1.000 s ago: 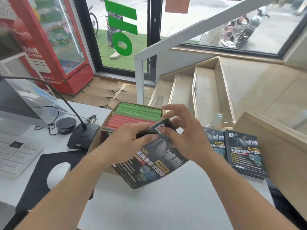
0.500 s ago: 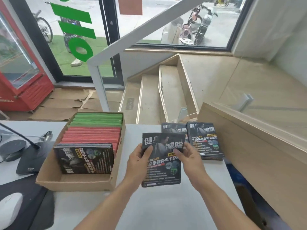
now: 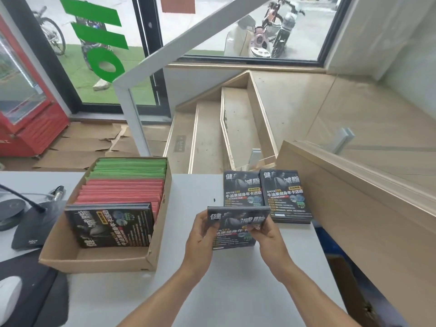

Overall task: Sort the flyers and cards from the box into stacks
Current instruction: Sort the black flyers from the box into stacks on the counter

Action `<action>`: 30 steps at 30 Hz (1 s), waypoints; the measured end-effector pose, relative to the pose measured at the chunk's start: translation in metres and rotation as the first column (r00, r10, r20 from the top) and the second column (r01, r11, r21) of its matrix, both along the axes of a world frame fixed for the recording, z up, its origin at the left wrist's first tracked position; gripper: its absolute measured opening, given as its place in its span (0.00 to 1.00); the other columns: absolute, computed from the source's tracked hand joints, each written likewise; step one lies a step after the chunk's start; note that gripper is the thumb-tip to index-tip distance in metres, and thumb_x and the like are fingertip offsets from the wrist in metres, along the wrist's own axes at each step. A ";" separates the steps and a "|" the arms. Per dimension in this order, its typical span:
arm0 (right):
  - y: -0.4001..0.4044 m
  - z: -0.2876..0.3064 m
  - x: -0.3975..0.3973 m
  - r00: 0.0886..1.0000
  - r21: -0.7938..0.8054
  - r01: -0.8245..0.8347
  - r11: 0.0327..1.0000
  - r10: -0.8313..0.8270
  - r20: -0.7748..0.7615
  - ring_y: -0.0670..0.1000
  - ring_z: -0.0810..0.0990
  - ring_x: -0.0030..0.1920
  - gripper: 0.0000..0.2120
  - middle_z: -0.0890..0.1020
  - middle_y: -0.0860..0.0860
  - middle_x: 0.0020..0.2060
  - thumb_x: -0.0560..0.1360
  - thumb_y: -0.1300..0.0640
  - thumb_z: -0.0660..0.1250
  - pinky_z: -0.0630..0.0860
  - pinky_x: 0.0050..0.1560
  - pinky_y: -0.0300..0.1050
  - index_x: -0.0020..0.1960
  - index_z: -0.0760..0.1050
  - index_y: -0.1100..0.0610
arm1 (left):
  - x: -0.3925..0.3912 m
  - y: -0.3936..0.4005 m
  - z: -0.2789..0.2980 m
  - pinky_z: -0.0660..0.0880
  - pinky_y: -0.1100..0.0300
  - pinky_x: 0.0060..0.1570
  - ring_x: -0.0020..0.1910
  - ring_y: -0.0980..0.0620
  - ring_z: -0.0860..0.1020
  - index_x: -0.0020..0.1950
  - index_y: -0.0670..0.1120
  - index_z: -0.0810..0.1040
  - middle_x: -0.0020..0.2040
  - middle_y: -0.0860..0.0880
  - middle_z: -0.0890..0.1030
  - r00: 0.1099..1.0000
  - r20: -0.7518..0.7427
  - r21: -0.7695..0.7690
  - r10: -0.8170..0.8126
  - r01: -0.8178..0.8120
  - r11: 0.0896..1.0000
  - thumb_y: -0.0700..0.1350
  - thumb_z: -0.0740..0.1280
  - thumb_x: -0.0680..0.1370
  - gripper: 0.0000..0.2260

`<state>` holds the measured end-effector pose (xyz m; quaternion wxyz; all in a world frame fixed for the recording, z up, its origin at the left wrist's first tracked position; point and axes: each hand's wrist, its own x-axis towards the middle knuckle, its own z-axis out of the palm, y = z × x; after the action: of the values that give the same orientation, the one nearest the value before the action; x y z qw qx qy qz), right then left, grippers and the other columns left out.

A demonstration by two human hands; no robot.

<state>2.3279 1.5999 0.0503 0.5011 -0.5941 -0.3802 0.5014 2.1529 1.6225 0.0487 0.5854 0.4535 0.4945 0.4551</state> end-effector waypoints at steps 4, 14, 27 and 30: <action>0.005 -0.003 -0.001 1.000 0.006 -0.006 1.000 0.006 0.024 0.51 0.80 0.62 0.19 0.84 0.49 0.58 0.81 0.70 0.63 0.75 0.64 0.51 0.64 0.75 0.50 | 0.014 -0.005 -0.002 0.73 0.58 0.56 0.59 0.56 0.80 0.62 0.55 0.76 0.56 0.57 0.84 0.999 0.013 -0.018 0.036 -0.036 0.999 0.45 0.64 0.83 0.09; 0.005 -0.021 -0.003 0.989 -0.004 0.063 0.998 -0.062 0.135 0.47 0.83 0.57 0.13 0.85 0.44 0.54 0.82 0.63 0.65 0.78 0.61 0.55 0.61 0.75 0.47 | 0.012 0.002 -0.025 0.77 0.56 0.52 0.54 0.56 0.81 0.61 0.55 0.75 0.54 0.56 0.84 0.979 -0.185 0.039 0.090 -0.085 0.996 0.40 0.60 0.85 0.10; 0.093 -0.007 0.015 0.852 -0.073 0.115 0.991 -0.061 0.519 0.50 0.79 0.62 0.32 0.76 0.45 0.67 0.81 0.53 0.67 0.83 0.54 0.53 0.77 0.56 0.34 | 0.044 0.101 -0.021 0.84 0.52 0.44 0.49 0.52 0.83 0.73 0.61 0.68 0.57 0.51 0.82 0.920 -0.376 -0.026 0.107 -0.126 0.992 0.44 0.65 0.83 0.21; 0.120 -0.003 0.028 0.738 -0.081 0.081 0.993 -0.005 0.675 0.50 0.76 0.63 0.30 0.71 0.47 0.71 0.82 0.56 0.65 0.76 0.56 0.46 0.80 0.56 0.44 | 0.055 0.129 -0.022 0.82 0.46 0.52 0.55 0.49 0.82 0.76 0.60 0.66 0.62 0.52 0.79 0.897 -0.439 -0.032 0.053 -0.075 0.997 0.43 0.66 0.81 0.26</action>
<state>2.3557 1.7196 0.0472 0.3091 -0.7693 -0.4949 0.2603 2.2078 1.7515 0.0269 0.4548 0.5135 0.6388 0.3484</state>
